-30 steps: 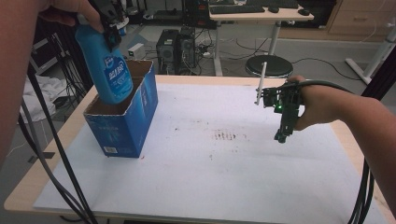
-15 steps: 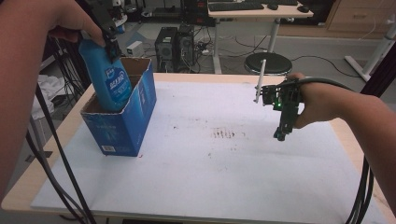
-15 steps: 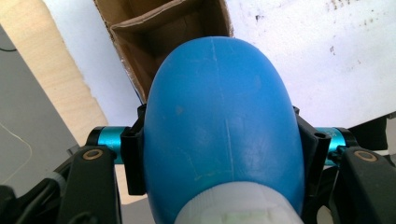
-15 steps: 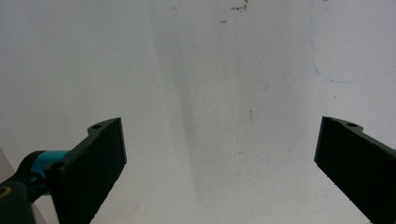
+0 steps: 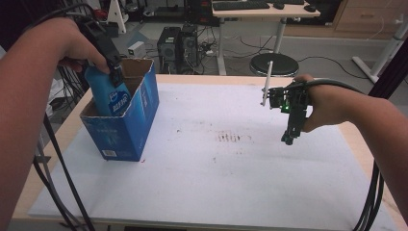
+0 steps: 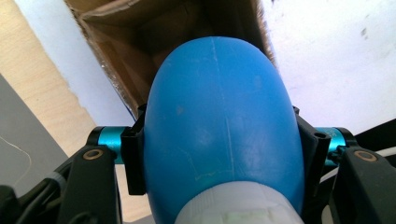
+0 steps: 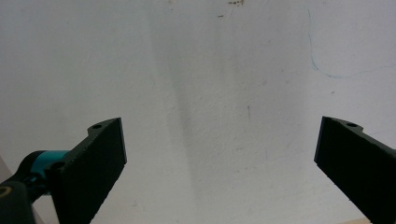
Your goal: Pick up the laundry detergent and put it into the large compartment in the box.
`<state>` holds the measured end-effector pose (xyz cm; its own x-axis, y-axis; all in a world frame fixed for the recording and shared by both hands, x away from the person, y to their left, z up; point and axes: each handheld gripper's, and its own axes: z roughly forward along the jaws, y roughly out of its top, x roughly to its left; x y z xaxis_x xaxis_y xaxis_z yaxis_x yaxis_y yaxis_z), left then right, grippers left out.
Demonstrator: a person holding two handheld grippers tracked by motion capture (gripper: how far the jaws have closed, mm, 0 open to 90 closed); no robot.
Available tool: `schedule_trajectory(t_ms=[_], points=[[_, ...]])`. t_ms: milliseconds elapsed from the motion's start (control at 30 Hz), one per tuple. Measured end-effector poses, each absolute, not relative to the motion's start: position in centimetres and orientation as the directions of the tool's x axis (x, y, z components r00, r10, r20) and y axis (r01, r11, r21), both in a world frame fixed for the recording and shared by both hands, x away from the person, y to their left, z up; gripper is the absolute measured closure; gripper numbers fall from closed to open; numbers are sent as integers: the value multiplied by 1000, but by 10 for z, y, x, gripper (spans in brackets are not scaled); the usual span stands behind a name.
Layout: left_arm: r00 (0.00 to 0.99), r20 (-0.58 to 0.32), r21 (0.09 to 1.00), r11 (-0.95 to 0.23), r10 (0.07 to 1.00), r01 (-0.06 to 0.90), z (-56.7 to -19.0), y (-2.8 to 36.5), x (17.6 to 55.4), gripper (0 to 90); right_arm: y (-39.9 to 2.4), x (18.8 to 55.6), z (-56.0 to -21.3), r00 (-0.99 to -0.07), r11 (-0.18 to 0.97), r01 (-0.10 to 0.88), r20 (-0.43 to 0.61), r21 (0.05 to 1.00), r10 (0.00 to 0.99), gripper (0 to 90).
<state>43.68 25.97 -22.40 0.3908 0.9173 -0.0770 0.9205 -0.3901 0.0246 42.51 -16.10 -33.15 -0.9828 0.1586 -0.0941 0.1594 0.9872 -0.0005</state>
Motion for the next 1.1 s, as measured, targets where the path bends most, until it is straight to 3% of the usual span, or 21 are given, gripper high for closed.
schedule_trajectory(t_ms=[633,1100], points=[[597,-60,-12,-599,800,801,-267,253,436,371,-156,427,-337,-984,988,156,-90,-15,154,12],[636,-89,-29,-641,766,767,-289,251,437,370,-155,429,-338,-984,988,157,-87,-14,155,11]])
